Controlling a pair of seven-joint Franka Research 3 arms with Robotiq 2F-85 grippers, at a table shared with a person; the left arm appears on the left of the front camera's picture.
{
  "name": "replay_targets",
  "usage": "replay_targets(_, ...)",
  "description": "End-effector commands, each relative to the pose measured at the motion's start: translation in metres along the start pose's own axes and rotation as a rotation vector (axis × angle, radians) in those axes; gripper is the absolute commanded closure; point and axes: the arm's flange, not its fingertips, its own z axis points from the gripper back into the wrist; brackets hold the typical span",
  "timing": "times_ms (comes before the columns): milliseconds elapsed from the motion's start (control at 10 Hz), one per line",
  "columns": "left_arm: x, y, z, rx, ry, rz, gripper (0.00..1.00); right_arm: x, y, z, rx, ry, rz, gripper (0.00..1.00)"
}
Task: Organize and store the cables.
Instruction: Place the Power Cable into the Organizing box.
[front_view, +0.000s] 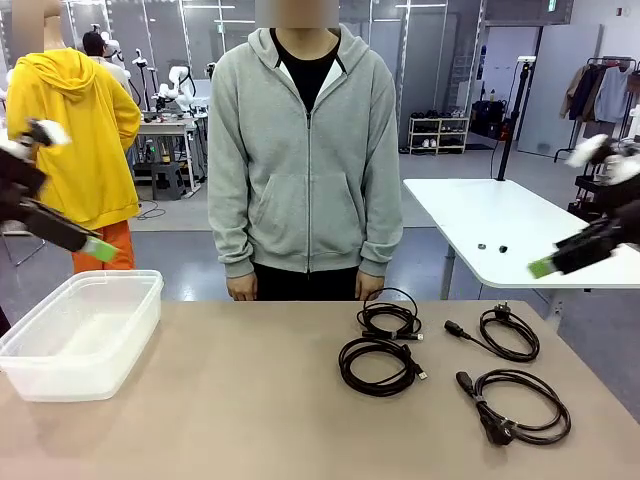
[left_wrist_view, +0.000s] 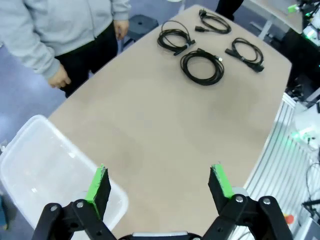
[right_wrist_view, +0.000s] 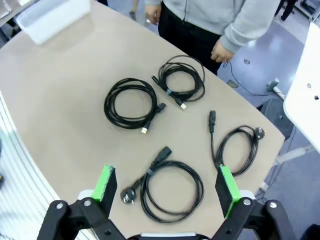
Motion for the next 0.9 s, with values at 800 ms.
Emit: replay_targets(800, -0.131, 0.037, 0.142, 0.285, -0.165, 0.17, 0.0, -0.135, -0.028, 0.094, 0.036, -0.106, -0.121, 0.0)
